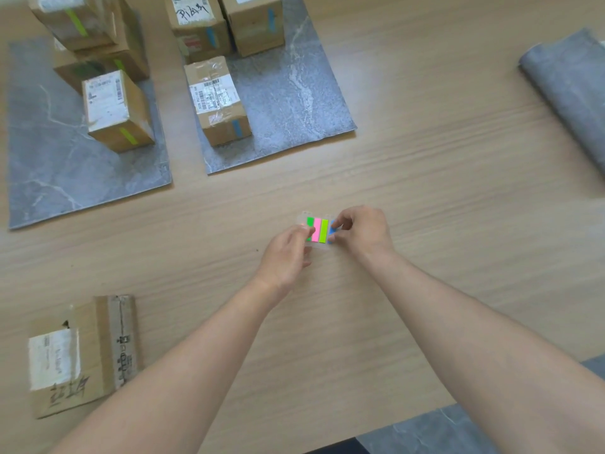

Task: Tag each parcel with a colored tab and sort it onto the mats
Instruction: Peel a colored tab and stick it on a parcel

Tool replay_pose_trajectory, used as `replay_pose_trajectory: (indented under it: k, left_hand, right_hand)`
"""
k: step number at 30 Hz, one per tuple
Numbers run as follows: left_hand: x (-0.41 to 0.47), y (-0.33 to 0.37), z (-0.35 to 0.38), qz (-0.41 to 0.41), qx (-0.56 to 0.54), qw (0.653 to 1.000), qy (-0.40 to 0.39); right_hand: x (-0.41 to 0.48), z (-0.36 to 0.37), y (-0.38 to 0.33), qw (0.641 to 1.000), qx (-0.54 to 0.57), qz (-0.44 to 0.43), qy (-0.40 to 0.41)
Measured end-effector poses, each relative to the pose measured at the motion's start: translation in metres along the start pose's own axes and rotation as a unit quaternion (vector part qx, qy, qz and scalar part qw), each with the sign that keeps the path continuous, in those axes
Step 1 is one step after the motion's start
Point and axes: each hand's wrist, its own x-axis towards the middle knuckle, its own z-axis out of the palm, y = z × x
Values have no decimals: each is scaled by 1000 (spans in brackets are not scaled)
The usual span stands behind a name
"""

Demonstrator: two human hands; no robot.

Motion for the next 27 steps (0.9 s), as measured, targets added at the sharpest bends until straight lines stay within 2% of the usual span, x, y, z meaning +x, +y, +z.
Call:
replay_pose_trajectory:
  k: [2,4,6,9,15,22,27]
  left_hand:
    - [5,-7,-6,122,179,976,23]
    - [9,-14,-9,230,357,905,3]
    - [11,-16,-8,262,465,844,-45]
    - [9,-19,-2,244,541,800,-90]
    - [13,-28,5,234,603,760,-67]
    - [11,-27,16,229,611,756,-47]
    - [12,-30,14,247,598,761,-42]
  right_hand:
    - [2,-2,-1,999,-35,-28,-6]
    - [1,-3,-2,990,-102,-94,-16]
    - [-5,-1,-1,974,-156,-159,-28]
    - [-11,1,5,967,-153,-205,-14]
    - [-4,-8,6,967,-123,-219,-34]
    - [0,-11,7,974,-96,-201,-47]
    - [0,-8,16,963,-79,-255,-39]
